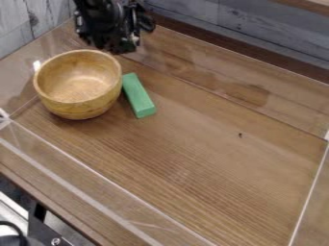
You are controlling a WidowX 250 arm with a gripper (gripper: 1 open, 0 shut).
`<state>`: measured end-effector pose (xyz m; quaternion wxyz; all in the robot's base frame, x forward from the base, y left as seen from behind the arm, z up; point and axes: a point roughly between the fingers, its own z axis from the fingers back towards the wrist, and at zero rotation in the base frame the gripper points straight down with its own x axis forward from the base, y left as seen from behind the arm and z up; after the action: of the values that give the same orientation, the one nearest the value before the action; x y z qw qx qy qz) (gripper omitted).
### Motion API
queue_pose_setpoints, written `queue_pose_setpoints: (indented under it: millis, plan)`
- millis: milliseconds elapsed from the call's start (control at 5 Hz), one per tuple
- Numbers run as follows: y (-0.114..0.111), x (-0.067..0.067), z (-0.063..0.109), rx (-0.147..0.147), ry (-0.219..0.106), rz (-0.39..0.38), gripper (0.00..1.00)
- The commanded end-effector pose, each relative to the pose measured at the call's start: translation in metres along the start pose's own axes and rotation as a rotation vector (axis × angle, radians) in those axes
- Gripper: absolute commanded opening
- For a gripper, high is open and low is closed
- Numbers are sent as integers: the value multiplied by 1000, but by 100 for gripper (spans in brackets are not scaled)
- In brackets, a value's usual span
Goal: Move the red object to the left side of the table
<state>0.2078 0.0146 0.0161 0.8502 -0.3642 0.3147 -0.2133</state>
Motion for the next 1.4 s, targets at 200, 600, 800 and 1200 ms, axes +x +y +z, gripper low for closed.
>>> queue_pose_setpoints:
  millis: [200, 600, 800, 1200]
  plan:
    - [-11, 7, 6, 33, 22, -18, 0]
    - [-9, 9, 6, 21, 31, -2, 0]
    - [-9, 10, 6, 15, 36, 6, 0]
    - [-9, 11, 6, 3, 46, 21, 0]
